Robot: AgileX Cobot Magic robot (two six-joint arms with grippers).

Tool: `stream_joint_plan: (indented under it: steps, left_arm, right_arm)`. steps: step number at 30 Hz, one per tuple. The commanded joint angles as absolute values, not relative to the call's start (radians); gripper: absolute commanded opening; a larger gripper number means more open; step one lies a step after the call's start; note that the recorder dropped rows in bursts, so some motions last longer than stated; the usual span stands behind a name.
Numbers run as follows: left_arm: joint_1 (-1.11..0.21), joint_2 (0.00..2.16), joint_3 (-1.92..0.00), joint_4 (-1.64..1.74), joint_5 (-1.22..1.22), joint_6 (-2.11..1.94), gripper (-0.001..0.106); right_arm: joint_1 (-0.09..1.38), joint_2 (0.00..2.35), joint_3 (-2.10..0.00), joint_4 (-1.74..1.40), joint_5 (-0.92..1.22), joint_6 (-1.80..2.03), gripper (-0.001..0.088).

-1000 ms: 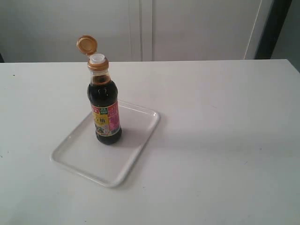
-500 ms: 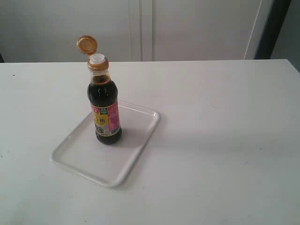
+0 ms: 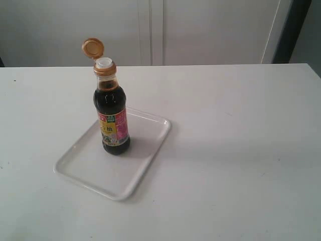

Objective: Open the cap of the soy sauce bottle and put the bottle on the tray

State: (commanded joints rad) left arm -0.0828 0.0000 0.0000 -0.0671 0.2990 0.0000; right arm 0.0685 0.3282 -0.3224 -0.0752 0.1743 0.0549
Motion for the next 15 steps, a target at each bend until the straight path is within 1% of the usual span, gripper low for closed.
stream_joint_plan:
  steps: [4, 8, 12, 15]
  left_arm:
    - [-0.083, 0.000, 0.000, -0.067, 0.299, 0.000, 0.000]
    - [-0.083, 0.000, 0.000, -0.067, 0.299, 0.000, 0.000]
    - [-0.083, 0.000, 0.000, -0.067, 0.299, 0.000, 0.000]
    - [-0.083, 0.000, 0.000, -0.067, 0.299, 0.000, 0.000]
  right_arm:
    - [0.069, 0.285, -0.305, 0.039, 0.183, -0.105, 0.0000]
    - [0.069, 0.226, -0.258, 0.049, 0.181, -0.097, 0.0000]
    - [0.069, 0.113, -0.162, 0.049, 0.185, -0.059, 0.0000]
    - [0.069, 0.054, -0.110, 0.049, 0.230, -0.024, 0.0000]
